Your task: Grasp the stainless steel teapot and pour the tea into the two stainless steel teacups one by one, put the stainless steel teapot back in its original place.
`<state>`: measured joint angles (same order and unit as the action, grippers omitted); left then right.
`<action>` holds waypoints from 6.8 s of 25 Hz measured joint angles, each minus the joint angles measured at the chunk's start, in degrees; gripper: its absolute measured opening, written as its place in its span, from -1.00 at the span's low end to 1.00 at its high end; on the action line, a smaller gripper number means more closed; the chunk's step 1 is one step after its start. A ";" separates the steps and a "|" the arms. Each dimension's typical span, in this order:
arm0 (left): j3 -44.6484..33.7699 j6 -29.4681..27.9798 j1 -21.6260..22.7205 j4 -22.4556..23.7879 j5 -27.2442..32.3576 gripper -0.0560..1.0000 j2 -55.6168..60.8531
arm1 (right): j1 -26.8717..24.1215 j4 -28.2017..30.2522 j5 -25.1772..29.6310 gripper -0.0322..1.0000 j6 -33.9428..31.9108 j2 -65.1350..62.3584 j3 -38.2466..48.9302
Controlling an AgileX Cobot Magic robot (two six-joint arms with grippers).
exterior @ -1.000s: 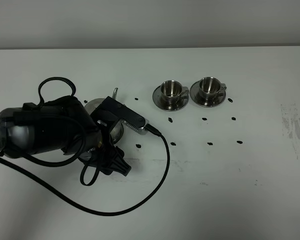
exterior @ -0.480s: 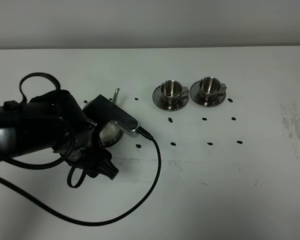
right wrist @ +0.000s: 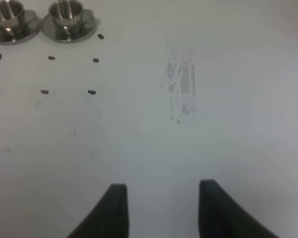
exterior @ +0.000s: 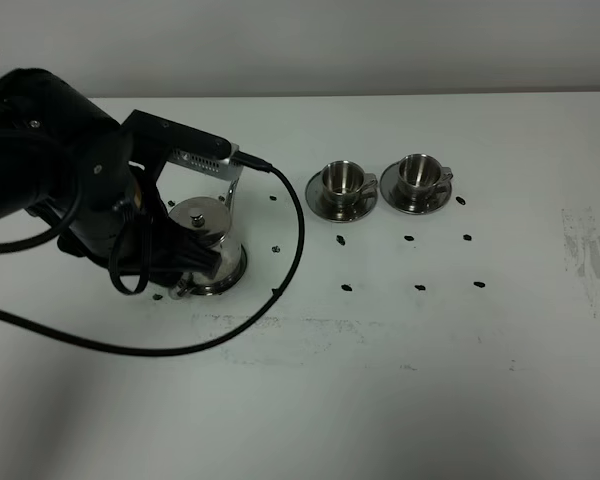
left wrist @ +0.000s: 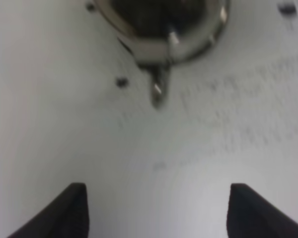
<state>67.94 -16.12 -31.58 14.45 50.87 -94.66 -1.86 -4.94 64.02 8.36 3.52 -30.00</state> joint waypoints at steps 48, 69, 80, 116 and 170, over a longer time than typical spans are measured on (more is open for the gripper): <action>10.77 11.02 6.16 -9.09 -0.43 0.01 -18.19 | 0.00 0.00 0.00 -0.30 -0.06 0.00 0.00; 10.77 14.50 7.15 -10.06 -2.93 0.01 -18.85 | 0.00 0.00 0.00 -0.30 -0.06 0.00 0.00; 10.77 14.99 7.15 -10.29 -3.60 0.01 -19.93 | 0.00 0.00 0.00 -0.30 -0.06 0.00 0.00; 15.41 26.65 6.97 -9.46 1.78 -0.55 -16.56 | 0.00 0.00 0.00 -0.30 -0.06 0.00 0.00; 65.50 79.42 -0.66 5.78 0.05 -0.55 -45.30 | 0.00 0.00 0.00 -0.30 -0.06 0.00 0.00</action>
<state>133.44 63.30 -32.24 20.24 50.92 -139.96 -1.86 -4.94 64.02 8.30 3.52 -30.00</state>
